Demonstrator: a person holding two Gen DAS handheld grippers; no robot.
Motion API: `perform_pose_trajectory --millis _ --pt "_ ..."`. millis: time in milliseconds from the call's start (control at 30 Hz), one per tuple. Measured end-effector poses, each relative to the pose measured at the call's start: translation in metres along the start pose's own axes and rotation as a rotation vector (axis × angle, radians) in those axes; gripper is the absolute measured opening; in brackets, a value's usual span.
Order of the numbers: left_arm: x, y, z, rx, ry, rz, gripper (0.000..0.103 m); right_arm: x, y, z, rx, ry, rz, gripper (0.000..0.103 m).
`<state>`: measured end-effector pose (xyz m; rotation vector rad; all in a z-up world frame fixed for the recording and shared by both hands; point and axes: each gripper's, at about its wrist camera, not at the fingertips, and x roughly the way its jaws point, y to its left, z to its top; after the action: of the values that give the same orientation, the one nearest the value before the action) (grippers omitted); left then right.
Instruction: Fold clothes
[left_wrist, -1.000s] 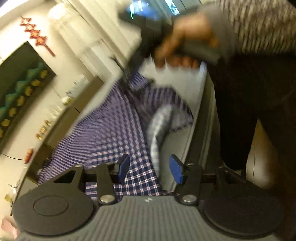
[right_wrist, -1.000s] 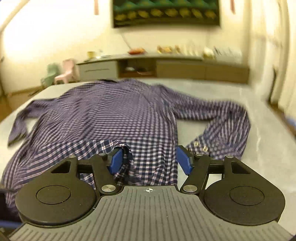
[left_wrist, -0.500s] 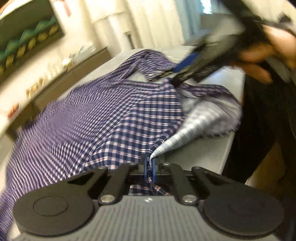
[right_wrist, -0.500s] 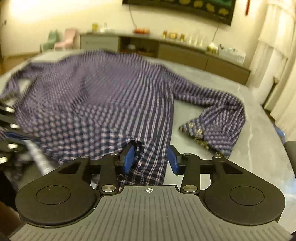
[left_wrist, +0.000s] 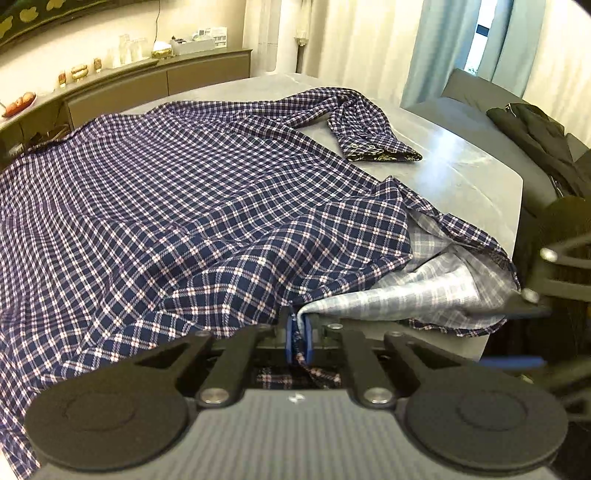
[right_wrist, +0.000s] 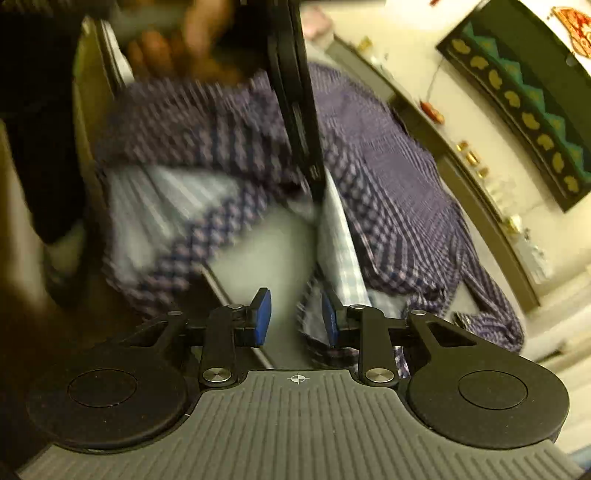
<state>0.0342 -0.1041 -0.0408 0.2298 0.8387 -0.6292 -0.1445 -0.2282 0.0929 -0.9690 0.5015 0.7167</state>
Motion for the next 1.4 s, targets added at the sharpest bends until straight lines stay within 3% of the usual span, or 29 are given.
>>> perform_pose_trajectory --millis 33,100,233,400,500,600,667,733,767,833,900,967,1033,1067,1100,1133,1200,1400 --pt "0.001 -0.001 -0.001 0.008 -0.004 0.004 0.009 0.003 -0.001 0.001 -0.001 0.016 -0.002 0.021" --pt "0.0 -0.001 -0.002 0.022 -0.012 0.012 0.012 0.01 -0.005 0.002 -0.003 0.047 -0.005 0.0" --pt "-0.014 0.002 -0.004 0.023 -0.054 0.017 0.021 -0.019 -0.009 0.012 -0.015 0.009 0.004 0.0" --pt "-0.036 0.003 -0.013 0.004 -0.109 0.012 0.034 -0.107 -0.04 0.01 0.093 -0.093 0.115 0.0" --pt "-0.042 0.002 -0.02 0.001 -0.124 0.021 0.034 -0.128 -0.063 -0.009 0.143 -0.105 0.201 0.0" --pt "-0.049 0.0 -0.028 -0.002 -0.138 0.03 0.034 -0.127 -0.061 -0.029 0.094 -0.038 0.271 0.0" --pt "-0.053 0.0 -0.033 -0.004 -0.148 0.036 0.034 -0.116 -0.05 -0.034 0.011 0.04 0.213 0.0" --pt "-0.058 -0.001 -0.038 -0.006 -0.157 0.043 0.034 -0.105 -0.044 -0.027 -0.005 0.024 0.141 0.004" --pt "-0.057 -0.003 -0.038 -0.011 -0.159 0.041 0.034 -0.1 -0.041 -0.023 -0.012 0.015 0.105 0.015" --pt "-0.055 -0.005 -0.033 -0.025 -0.161 0.032 0.026 -0.09 -0.027 -0.003 -0.031 -0.046 0.115 0.021" --pt "-0.056 -0.007 -0.029 -0.038 -0.168 0.01 0.023 -0.079 -0.005 0.015 -0.104 -0.085 0.095 0.033" --pt "-0.063 -0.006 -0.023 -0.042 -0.181 -0.027 0.023 -0.056 0.019 0.021 -0.2 -0.071 0.036 0.036" --pt "-0.069 -0.007 -0.018 -0.034 -0.191 -0.037 0.023 -0.03 0.039 0.024 -0.299 -0.037 -0.037 0.034" --pt "-0.071 -0.005 -0.017 -0.039 -0.192 -0.032 0.023 -0.015 0.04 0.021 -0.331 -0.007 -0.071 0.024" --pt "-0.072 -0.002 -0.016 -0.045 -0.193 -0.026 0.024 -0.004 0.042 0.021 -0.347 0.034 -0.093 0.007" --pt "-0.074 0.001 -0.017 -0.051 -0.193 -0.018 0.024 0.0 0.039 0.021 -0.343 0.059 -0.098 0.0" --pt "-0.081 0.002 -0.021 -0.039 -0.196 0.0 0.024 -0.012 0.025 0.023 -0.265 0.028 -0.066 0.0" --pt "-0.104 -0.02 -0.058 0.081 -0.23 0.007 0.035 -0.094 -0.053 0.021 0.164 -0.138 0.199 0.0"
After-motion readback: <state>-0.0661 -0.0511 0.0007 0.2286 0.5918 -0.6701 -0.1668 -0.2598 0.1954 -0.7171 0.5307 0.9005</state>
